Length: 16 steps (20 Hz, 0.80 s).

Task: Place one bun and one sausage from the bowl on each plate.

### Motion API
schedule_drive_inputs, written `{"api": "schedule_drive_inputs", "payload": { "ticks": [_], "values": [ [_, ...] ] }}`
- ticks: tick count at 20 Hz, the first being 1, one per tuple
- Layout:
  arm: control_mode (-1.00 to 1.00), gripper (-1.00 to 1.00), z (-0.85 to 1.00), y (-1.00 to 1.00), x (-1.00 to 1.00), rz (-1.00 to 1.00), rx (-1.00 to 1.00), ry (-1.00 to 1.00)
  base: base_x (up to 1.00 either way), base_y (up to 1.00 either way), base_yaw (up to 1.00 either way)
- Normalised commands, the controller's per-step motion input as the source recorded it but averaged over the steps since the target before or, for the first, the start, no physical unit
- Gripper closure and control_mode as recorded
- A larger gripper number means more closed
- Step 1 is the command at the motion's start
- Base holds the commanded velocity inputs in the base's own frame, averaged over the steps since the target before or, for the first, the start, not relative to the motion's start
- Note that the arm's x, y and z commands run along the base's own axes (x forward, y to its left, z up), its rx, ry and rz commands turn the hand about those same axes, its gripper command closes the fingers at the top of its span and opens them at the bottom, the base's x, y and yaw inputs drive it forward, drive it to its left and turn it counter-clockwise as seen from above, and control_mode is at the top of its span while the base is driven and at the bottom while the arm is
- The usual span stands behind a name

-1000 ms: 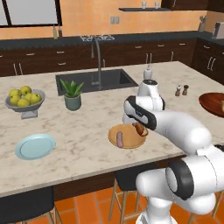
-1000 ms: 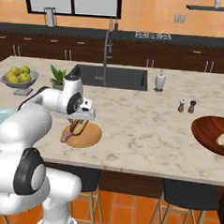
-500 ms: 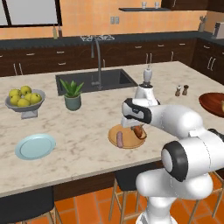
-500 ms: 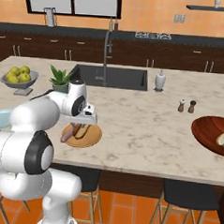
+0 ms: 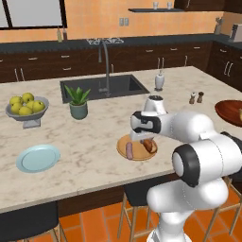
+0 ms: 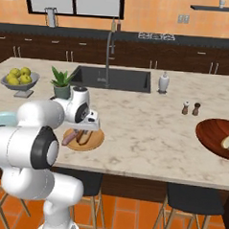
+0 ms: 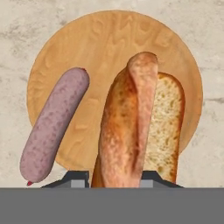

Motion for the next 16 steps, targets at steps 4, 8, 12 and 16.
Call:
{"api": "schedule_drive_inputs", "payload": {
  "ticks": [4, 8, 12, 16],
  "values": [
    [-1.0, -1.0, -0.12, 0.0, 0.09, 0.0, 0.0, -0.02, 0.0, 0.0, 0.0],
    [-1.0, -1.0, -0.01, 0.0, 0.06, 0.0, 0.0, -0.02, 0.0, 0.0, 0.0],
    [-1.0, -1.0, 0.0, 0.0, 0.0, 0.0, 0.0, -0.01, 0.0, 0.0, 0.0],
    [-1.0, -1.0, 0.07, 0.0, 0.02, -0.01, -0.01, 0.0, 0.0, 0.0, 0.0]
  ]
}}
